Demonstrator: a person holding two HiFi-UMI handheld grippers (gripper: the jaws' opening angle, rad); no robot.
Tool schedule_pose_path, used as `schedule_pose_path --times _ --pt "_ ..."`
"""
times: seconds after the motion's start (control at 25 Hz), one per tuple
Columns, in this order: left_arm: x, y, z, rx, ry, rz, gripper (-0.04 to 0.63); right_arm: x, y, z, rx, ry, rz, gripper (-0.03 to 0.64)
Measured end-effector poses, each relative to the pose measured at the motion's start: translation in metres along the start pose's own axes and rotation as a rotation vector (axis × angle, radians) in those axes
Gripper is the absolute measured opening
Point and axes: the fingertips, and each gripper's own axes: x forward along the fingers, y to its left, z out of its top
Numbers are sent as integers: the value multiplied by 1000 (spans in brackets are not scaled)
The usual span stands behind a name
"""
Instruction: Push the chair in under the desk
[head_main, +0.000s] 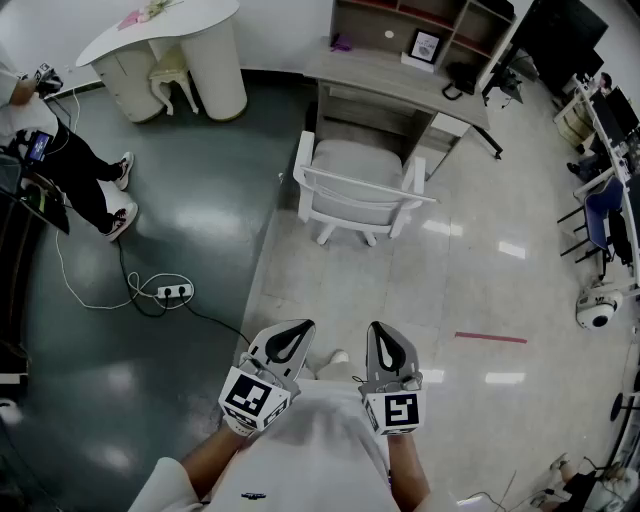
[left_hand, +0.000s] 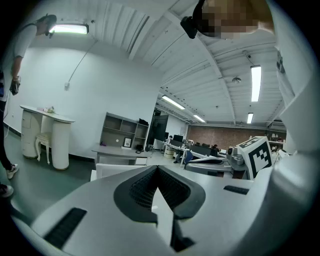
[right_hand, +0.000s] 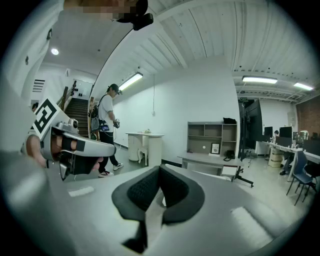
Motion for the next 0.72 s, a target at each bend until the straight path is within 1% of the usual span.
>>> schedule_pose_path --times 0.2,0.36,0.6,0.72 --pt "10 -7 8 10 -7 17 6 -1 -11 12 -8 -21 19 12" --pt "22 -20 15 35 -9 27 7 -8 -31 12 62 -53 8 11" --pt "31 -36 19 45 4 64 6 -18 -53 9 90 -84 13 12" --pt "39 -47 17 54 17 68 6 -25 -69 8 92 -92 13 12"
